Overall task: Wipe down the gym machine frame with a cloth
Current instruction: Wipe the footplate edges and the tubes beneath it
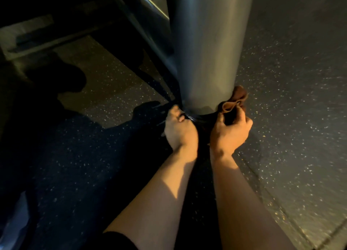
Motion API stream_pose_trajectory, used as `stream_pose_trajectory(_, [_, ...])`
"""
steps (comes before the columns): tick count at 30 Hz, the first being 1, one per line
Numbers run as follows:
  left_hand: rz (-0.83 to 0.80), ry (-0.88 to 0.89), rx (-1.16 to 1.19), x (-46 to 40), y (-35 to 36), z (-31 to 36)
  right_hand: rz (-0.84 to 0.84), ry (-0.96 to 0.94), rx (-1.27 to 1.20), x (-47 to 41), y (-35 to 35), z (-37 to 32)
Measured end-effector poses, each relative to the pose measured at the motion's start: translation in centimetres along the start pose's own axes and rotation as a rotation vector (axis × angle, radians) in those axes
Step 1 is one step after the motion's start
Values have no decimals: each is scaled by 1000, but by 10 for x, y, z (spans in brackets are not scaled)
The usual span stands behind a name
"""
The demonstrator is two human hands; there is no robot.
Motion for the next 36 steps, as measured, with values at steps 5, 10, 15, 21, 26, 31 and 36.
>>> stream_pose_trajectory(5, [-216, 47, 91, -11, 8, 16, -165, -107, 123, 47, 10, -11])
stream_pose_trajectory(10, [-100, 122, 43, -5, 9, 39, -275, -368, -30, 54, 21, -50])
stream_pose_trajectory(15, [93, 309, -51, 9, -8, 87, -111, -258, -86, 30, 18, -43])
stream_pose_trajectory(21, [298, 770, -91, 60, -21, 148, -19, -51, -263, 18, 28, -91])
stream_pose_trajectory(26, [400, 1152, -212, 90, -27, 215, -175, -369, -441, -15, 45, -175])
stream_pose_trajectory(31, [279, 1569, -631, 151, -7, 283, -300, -49, -393, -47, 40, -143])
stream_pose_trajectory(36, [323, 1467, -1357, 122, 14, 364, -387, 4, -510, -44, 38, -185])
Point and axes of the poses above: each hand's wrist, its own x-axis away from the middle knuckle, its own y-axis out of the palm, z = x × y, the point moved 6 cm from there along -x, towards the middle knuckle, and after that the axes turned 14 degrees about -x, right-handed, at the moved point
